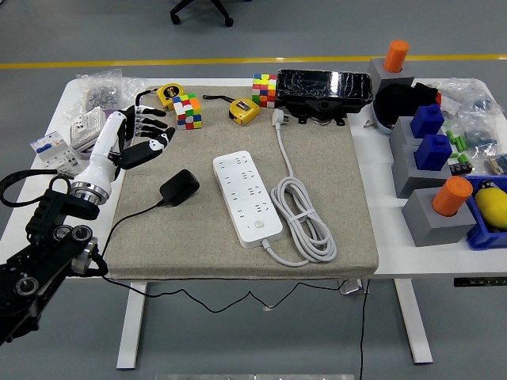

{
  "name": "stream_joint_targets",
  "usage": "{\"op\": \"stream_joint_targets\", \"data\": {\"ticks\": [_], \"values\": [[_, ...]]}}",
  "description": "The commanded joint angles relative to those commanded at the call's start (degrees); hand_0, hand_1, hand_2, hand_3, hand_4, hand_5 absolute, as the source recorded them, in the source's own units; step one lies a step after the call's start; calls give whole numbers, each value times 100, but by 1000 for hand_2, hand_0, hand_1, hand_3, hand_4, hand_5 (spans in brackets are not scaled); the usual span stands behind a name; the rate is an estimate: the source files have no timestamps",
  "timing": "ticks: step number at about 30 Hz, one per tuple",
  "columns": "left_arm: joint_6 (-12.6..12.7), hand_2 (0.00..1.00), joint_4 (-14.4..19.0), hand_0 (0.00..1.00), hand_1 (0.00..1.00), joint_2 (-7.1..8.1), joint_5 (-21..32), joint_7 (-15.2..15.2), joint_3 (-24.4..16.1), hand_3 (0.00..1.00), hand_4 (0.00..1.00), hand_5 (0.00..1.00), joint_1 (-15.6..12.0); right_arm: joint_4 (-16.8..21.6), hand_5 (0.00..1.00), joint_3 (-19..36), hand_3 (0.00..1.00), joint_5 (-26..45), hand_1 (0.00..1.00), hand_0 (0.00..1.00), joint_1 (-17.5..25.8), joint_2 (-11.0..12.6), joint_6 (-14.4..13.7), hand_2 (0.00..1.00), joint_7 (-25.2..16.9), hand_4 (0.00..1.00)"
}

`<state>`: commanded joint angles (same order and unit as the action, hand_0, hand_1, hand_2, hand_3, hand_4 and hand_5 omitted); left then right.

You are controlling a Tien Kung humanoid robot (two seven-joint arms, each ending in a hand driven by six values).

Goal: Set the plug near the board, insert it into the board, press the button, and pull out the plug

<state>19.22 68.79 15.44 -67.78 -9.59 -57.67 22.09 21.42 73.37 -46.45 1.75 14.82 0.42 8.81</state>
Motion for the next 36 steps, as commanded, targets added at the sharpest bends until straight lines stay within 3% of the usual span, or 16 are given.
{"op": "stream_joint_targets", "data": {"ticks": [36], "values": [[-10,527,-4,498,519,-2,-11,11,-4,581,754,199,2,-6,427,-22,554,3,638,576,-20,-1,3,630,1,896]]}}
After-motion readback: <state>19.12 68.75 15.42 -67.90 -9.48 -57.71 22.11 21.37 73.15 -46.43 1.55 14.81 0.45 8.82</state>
